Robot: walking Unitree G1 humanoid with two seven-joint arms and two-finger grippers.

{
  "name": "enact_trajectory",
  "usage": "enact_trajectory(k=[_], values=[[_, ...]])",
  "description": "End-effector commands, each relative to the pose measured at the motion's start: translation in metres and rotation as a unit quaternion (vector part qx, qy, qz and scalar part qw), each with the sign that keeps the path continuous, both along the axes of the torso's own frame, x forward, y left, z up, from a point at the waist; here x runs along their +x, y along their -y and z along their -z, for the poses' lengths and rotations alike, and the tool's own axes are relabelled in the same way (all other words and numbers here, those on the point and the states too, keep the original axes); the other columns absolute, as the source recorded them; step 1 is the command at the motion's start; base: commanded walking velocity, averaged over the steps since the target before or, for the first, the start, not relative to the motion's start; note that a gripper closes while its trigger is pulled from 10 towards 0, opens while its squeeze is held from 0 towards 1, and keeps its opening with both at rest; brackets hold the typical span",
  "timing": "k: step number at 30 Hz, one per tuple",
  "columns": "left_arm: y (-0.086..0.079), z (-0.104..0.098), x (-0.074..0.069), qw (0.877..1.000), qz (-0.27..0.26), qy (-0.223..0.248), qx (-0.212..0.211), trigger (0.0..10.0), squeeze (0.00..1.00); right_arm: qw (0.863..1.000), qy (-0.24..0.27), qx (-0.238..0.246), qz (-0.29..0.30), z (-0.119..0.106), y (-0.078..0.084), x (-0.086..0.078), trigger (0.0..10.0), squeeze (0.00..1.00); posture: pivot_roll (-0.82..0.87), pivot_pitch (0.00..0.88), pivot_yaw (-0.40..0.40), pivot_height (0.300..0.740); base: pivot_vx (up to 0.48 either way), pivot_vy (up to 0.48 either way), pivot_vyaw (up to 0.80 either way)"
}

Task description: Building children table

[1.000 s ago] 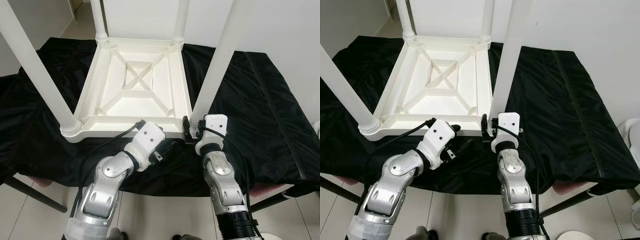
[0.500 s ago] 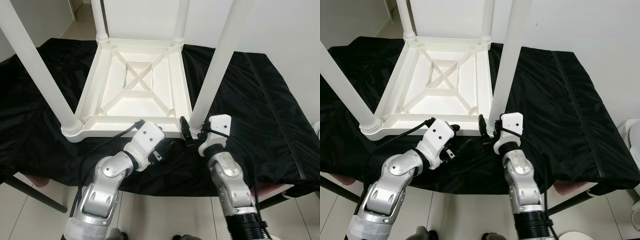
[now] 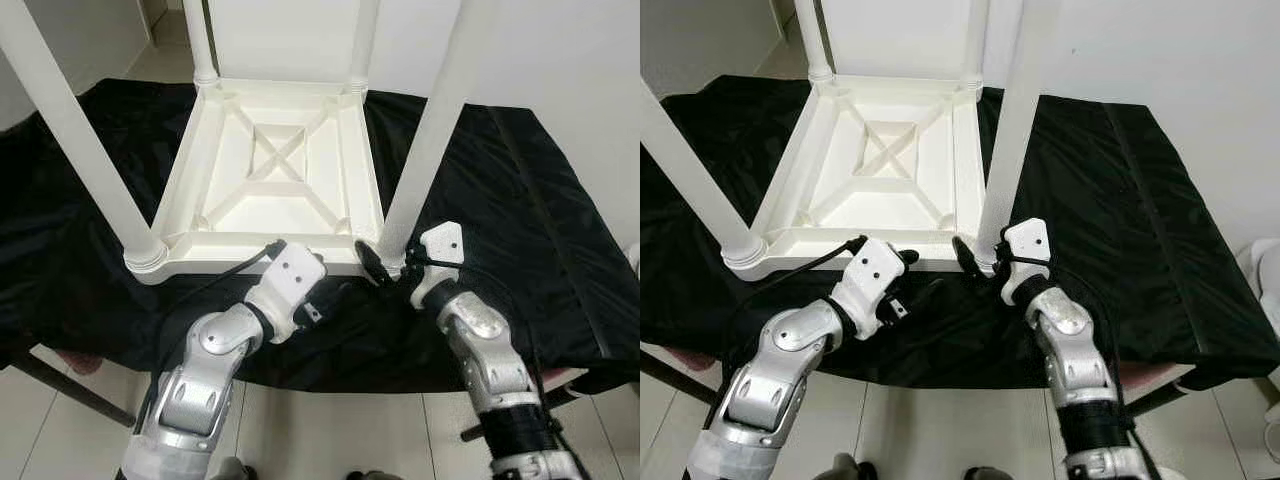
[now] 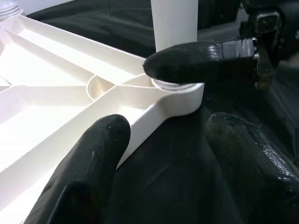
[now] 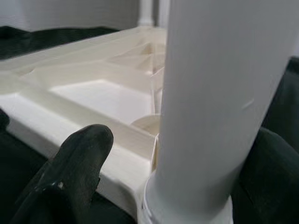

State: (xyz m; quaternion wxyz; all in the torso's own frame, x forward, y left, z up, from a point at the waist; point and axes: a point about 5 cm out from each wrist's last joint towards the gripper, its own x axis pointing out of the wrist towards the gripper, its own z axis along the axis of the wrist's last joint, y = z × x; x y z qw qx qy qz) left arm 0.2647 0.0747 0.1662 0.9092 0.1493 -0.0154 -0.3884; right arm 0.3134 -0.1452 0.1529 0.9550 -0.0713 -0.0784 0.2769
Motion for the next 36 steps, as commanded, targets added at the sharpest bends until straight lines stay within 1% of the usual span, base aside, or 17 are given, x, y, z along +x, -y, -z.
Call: enact_trajectory(k=[1, 6, 7, 9, 10, 11, 12, 13, 14, 15, 16, 17, 22, 29, 30, 32, 36], values=[[0.001, 0.004, 0.000, 1.000, 0.013, -0.004, 0.012, 10.0, 0.00, 1.000, -0.010, -0.009, -0.026, 0.005, -0.001, 0.003, 10.0, 0.00, -0.12, 0.053, 0.035, 0.740, 0.000, 0.000, 0.00], [-0.003, 0.001, 0.005, 1.000, 0.010, 0.007, 0.021, 10.0, 0.00, 0.998, -0.021, -0.026, -0.056, 0.010, 0.000, 0.013, 10.0, 0.00, -0.10, 0.032, 0.038, 0.740, 0.000, 0.000, 0.00], [-0.003, 0.000, 0.006, 1.000, 0.008, 0.008, 0.020, 10.0, 0.00, 0.997, -0.024, -0.025, -0.063, 0.011, -0.001, 0.014, 9.7, 0.00, -0.10, 0.031, 0.039, 0.740, 0.000, 0.000, 0.00], [-0.004, -0.001, 0.007, 1.000, 0.007, 0.009, 0.020, 10.0, 0.00, 0.997, -0.024, -0.031, -0.064, 0.011, -0.001, 0.017, 9.7, 0.00, -0.10, 0.030, 0.039, 0.740, 0.000, 0.000, 0.00], [-0.003, -0.001, 0.007, 1.000, 0.008, 0.011, 0.022, 10.0, 0.00, 0.997, -0.025, -0.033, -0.063, 0.011, -0.001, 0.019, 7.5, 0.00, -0.09, 0.027, 0.039, 0.740, 0.000, 0.000, 0.00], [-0.003, -0.001, 0.007, 1.000, 0.008, 0.011, 0.022, 10.0, 0.00, 0.997, -0.025, -0.033, -0.063, 0.011, -0.001, 0.019, 7.5, 0.00, -0.09, 0.027, 0.039, 0.740, 0.000, 0.000, 0.00], [-0.003, -0.001, 0.007, 1.000, 0.009, 0.012, 0.024, 10.0, 0.00, 0.997, -0.025, -0.036, -0.061, 0.011, 0.000, 0.022, 6.4, 0.00, -0.09, 0.027, 0.039, 0.740, 0.000, 0.000, 0.00], [-0.003, -0.001, 0.007, 1.000, 0.010, 0.012, 0.024, 10.0, 0.00, 0.997, -0.024, -0.038, -0.062, 0.010, 0.000, 0.024, 5.9, 0.00, -0.09, 0.024, 0.040, 0.740, 0.000, 0.000, 0.00], [-0.002, -0.001, 0.006, 1.000, 0.011, 0.012, 0.025, 10.0, 0.00, 0.997, -0.024, -0.040, -0.065, 0.010, 0.001, 0.027, 4.5, 0.00, -0.09, 0.023, 0.041, 0.740, 0.000, 0.000, 0.00], [-0.002, -0.001, 0.006, 1.000, 0.011, 0.012, 0.025, 10.0, 0.00, 0.997, -0.024, -0.040, -0.065, 0.010, 0.001, 0.027, 4.5, 0.00, -0.09, 0.023, 0.041, 0.740, 0.000, 0.000, 0.00], [-0.002, 0.000, 0.006, 1.000, 0.011, 0.012, 0.025, 10.0, 0.00, 0.997, -0.024, -0.042, -0.066, 0.010, 0.001, 0.028, 1.3, 0.00, -0.09, 0.020, 0.041, 0.740, 0.000, 0.000, 0.00], [-0.001, 0.001, 0.005, 0.999, 0.014, 0.012, 0.027, 10.0, 0.00, 0.997, -0.024, -0.043, -0.066, 0.010, 0.002, 0.030, 0.0, 0.00, -0.09, 0.018, 0.037, 0.740, 0.000, 0.000, 0.00], [0.000, 0.003, 0.005, 0.999, 0.018, 0.014, 0.034, 10.0, 0.00, 0.996, -0.025, -0.044, -0.071, 0.013, 0.004, 0.031, 0.0, 0.00, -0.09, 0.015, 0.032, 0.740, 0.000, 0.000, 0.00], [-0.001, 0.003, 0.008, 0.999, 0.013, 0.015, 0.032, 10.0, 0.00, 0.997, -0.032, -0.029, -0.064, 0.021, 0.008, 0.025, 0.0, 0.00, -0.09, 0.009, 0.027, 0.740, 0.000, 0.000, 0.00], [-0.001, 0.005, 0.007, 0.999, 0.013, 0.015, 0.032, 10.0, 0.00, 0.998, -0.033, -0.022, -0.051, 0.023, 0.009, 0.024, 10.0, 0.00, -0.10, 0.000, 0.027, 0.740, 0.000, 0.000, 0.00], [-0.001, 0.005, 0.007, 0.999, 0.012, 0.015, 0.033, 10.0, 0.00, 0.998, -0.033, -0.018, -0.043, 0.023, 0.009, 0.024, 10.0, 0.00, -0.10, 0.000, 0.027, 0.740, 0.000, 0.000, 0.00], [-0.002, 0.006, 0.007, 0.999, 0.010, 0.015, 0.033, 10.0, 0.00, 1.000, -0.030, -0.005, -0.001, 0.022, 0.010, 0.025, 10.0, 0.00, -0.10, 0.000, 0.028, 0.740, 0.000, 0.000, 0.00]])
